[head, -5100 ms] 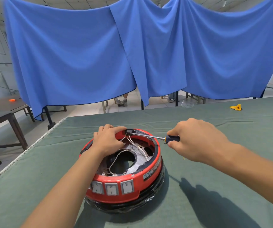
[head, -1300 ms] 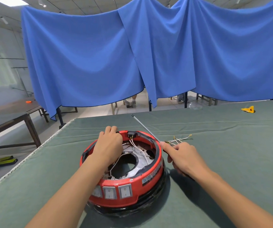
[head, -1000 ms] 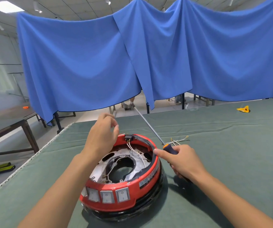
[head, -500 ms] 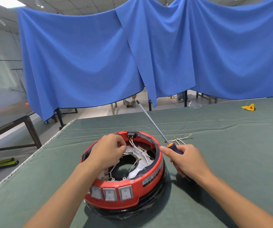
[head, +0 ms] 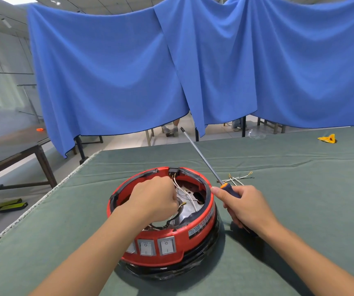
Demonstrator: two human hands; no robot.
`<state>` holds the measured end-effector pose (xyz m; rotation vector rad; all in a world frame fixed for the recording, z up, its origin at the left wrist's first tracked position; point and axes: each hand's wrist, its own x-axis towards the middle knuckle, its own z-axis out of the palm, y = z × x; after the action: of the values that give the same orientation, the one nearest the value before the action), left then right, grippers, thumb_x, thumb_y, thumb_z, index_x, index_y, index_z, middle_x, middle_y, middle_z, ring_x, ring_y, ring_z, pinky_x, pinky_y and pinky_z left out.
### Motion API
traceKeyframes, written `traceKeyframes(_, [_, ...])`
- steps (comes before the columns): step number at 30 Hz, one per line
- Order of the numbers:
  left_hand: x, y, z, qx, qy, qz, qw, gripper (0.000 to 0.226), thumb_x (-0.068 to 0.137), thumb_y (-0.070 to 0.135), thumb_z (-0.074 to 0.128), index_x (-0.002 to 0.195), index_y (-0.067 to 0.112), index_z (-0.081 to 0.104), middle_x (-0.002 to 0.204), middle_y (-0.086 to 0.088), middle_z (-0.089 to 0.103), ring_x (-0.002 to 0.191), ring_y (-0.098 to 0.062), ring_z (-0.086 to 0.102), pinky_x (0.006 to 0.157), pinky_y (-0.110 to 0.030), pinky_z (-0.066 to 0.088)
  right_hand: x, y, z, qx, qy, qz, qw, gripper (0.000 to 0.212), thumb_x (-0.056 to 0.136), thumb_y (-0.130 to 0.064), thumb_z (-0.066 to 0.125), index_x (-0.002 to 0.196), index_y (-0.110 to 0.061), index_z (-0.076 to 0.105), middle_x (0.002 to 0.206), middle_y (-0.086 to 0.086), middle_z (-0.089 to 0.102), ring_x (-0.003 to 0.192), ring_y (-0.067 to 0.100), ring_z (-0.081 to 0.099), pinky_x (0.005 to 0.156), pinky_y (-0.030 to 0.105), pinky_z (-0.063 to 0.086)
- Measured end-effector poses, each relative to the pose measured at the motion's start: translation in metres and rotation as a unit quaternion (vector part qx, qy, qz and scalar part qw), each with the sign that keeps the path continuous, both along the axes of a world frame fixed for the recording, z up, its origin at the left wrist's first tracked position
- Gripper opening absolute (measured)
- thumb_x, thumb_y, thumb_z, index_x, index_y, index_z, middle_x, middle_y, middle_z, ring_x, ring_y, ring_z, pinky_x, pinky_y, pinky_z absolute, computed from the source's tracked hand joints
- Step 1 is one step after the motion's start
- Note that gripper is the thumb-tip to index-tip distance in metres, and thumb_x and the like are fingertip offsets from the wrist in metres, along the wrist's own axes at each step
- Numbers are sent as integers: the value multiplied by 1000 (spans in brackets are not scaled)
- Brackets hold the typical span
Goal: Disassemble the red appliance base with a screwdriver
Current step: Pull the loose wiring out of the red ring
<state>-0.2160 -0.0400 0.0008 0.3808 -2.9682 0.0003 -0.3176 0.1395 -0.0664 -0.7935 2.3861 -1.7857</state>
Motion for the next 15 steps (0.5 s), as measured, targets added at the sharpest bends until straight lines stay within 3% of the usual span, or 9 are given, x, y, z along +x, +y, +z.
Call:
traceKeyframes(4, [-3,-5,-8,52,-51,-6,997,20,82,28,57,83,17,73,79,0,69,77,-25,61,60,-28,42,0,0,0,1,7,1,1000,50,81,-53,66,52,-15,51,37,1,45,29,16,39,36,20,32])
traceKeyframes(11, [-7,-10,-17,228,-34,14,973,24,86,16,60,76,-4,69,57,-8,48,37,-12,33,43,-19,29,0,0,0,0,8,7,1000,49,82,-53,65,52,-17,51,36,0,45,28,16,39,36,20,32])
traceKeyframes(15, [-7,-12,-19,332,-39,42,941,33,87,18,61,57,6,64,46,-1,53,32,-10,32,38,-16,26,0,1,0,-2,2,11,1000,50,82,-53,65,53,-16,50,36,0,45,29,17,39,36,17,31])
